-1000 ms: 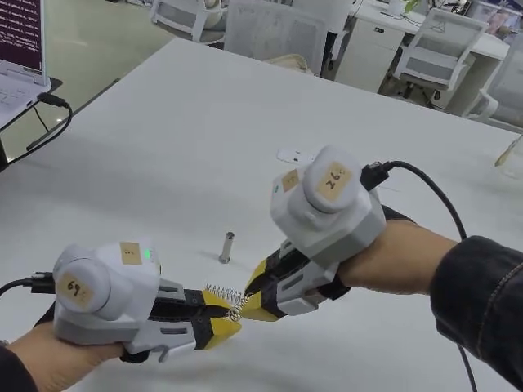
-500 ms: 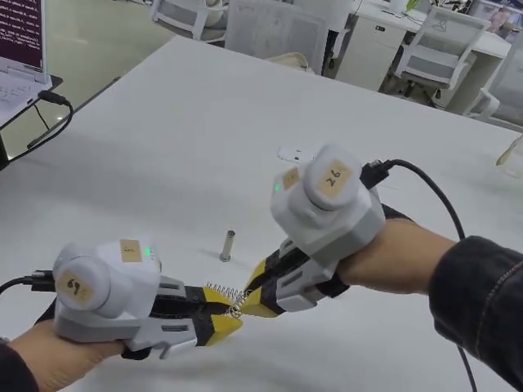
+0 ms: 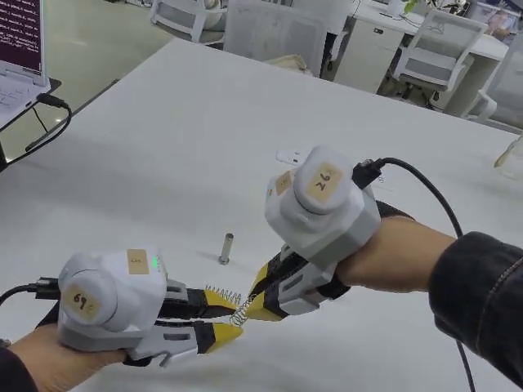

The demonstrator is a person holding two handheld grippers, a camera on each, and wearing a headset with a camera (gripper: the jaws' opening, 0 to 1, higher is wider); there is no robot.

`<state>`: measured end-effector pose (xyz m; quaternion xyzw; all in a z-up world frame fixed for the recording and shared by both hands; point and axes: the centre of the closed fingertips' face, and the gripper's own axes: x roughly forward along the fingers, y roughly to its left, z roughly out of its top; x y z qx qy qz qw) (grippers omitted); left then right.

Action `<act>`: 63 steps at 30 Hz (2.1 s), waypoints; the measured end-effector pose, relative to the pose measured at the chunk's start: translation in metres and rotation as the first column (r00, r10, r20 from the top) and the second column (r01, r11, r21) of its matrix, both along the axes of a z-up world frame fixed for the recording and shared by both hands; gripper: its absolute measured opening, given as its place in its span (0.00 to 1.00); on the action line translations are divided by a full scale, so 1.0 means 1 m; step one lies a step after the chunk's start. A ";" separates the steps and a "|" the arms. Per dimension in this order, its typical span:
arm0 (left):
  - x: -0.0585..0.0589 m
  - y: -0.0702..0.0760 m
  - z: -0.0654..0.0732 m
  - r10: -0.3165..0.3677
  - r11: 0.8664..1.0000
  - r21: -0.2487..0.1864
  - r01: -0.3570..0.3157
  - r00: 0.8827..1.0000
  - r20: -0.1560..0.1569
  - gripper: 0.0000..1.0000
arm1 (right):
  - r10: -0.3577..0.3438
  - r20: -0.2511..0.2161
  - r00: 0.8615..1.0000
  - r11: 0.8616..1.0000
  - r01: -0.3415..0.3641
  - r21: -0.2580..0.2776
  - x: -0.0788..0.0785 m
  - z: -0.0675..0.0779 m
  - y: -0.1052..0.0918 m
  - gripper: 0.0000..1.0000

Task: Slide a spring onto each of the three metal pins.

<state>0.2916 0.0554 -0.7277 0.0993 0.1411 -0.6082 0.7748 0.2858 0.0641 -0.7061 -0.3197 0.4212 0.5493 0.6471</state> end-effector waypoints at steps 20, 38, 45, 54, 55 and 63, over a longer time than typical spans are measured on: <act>0.005 0.018 0.002 0.052 0.999 0.007 -0.052 0.999 0.010 0.24 | -0.040 0.036 0.999 0.995 0.044 -0.089 0.015 0.021 -0.047 0.08; 0.016 0.039 0.004 0.157 0.988 -0.014 -0.157 0.988 -0.003 0.52 | -0.062 0.078 0.995 0.987 0.072 -0.141 0.042 0.045 -0.069 0.08; 0.019 0.047 0.004 0.189 0.982 -0.024 -0.189 0.982 -0.005 0.58 | -0.044 0.080 0.996 0.984 0.058 -0.171 0.049 0.051 -0.069 0.08; 0.021 0.051 0.004 0.204 0.979 -0.021 -0.204 0.979 0.001 0.63 | -0.030 0.080 0.996 0.980 0.045 -0.196 0.071 0.055 -0.068 0.08; 0.021 0.052 0.004 0.206 0.978 -0.021 -0.205 0.979 0.003 0.63 | -0.029 0.080 0.996 0.979 0.045 -0.197 0.072 0.055 -0.067 0.08; 0.023 0.055 0.004 0.219 0.976 -0.022 -0.219 0.976 0.003 0.65 | -0.020 0.072 0.997 0.974 0.035 -0.225 0.087 0.045 -0.067 0.08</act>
